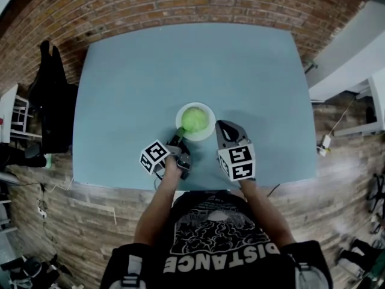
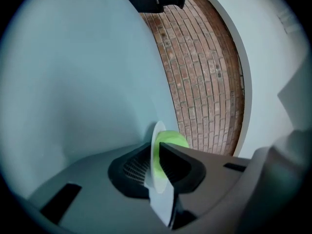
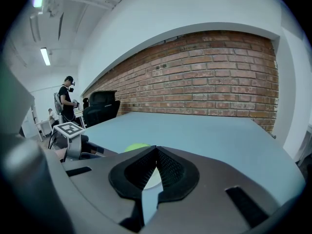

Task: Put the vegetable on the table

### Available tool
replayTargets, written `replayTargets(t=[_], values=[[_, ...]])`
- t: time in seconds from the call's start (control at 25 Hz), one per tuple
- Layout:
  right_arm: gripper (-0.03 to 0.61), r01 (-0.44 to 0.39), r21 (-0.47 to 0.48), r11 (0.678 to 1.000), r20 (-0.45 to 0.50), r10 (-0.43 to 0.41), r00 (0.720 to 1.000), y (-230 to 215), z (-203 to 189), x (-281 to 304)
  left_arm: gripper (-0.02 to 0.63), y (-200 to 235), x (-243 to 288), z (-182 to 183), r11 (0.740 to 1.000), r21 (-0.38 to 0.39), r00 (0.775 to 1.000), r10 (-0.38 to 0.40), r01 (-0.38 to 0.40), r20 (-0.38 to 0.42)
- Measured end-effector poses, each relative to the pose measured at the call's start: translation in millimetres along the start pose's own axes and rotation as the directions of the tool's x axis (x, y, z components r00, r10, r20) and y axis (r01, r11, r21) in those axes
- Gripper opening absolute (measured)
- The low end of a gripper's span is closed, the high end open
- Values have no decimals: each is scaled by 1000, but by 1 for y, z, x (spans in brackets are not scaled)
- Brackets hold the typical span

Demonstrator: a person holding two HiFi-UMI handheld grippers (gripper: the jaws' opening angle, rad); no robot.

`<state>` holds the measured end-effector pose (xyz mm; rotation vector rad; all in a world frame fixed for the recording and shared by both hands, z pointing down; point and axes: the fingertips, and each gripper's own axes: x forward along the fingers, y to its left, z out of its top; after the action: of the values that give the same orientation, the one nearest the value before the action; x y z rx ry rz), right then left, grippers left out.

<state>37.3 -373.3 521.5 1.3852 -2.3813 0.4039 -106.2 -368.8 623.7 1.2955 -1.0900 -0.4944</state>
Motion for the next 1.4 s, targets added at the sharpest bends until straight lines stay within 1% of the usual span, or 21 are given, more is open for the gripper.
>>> replayTargets(t=[0.16, 0.28, 0.52, 0.64, 0.76, 0.88, 0.96, 1.08, 1.16, 1.32, 1.4], values=[[8, -6, -4, 1000, 3, 6, 1000, 0, 0, 0, 43, 2, 0, 2, 997, 54, 999, 52, -52, -10], [8, -10, -3, 1000, 5, 10, 1000, 0, 0, -1, 44, 4, 1, 3, 991, 97, 995, 100, -98, -20], [8, -21, -6, 1000, 4, 21, 1000, 3, -4, -3, 51, 10, 0, 3, 978, 124, 984, 173, -166, -49], [8, -22, -3, 1000, 4, 22, 1000, 2, -6, -6, 52, 12, 0, 2, 965, 173, 976, 209, -196, -56], [8, -17, -1, 1000, 11, 17, 1000, 0, -4, -9, 51, 11, 0, 3, 941, 242, 965, 257, -237, -56], [8, -17, 0, 1000, 6, 17, 1000, 0, -5, -12, 51, 9, -1, 5, 910, 310, 952, 302, -274, -45], [8, -17, -2, 1000, 6, 17, 1000, -1, -6, -14, 51, 9, -3, 7, 886, 352, 943, 331, -300, -29], [8, -22, 1, 1000, 9, 22, 1000, 0, -8, -16, 51, 4, -7, 13, 844, 423, 931, 365, -329, -4], [8, -27, 4, 1000, 10, 27, 1000, 0, -9, -19, 51, -5, -9, 18, 828, 457, 934, 357, -325, 19], [8, -33, 3, 999, 19, 33, 999, 3, -5, -23, 51, -24, -14, 20, 818, 491, 947, 317, -299, 49], [8, -37, 3, 999, 24, 37, 999, 5, -4, -26, 49, -32, -19, 16, 807, 514, 950, 306, -290, 56]])
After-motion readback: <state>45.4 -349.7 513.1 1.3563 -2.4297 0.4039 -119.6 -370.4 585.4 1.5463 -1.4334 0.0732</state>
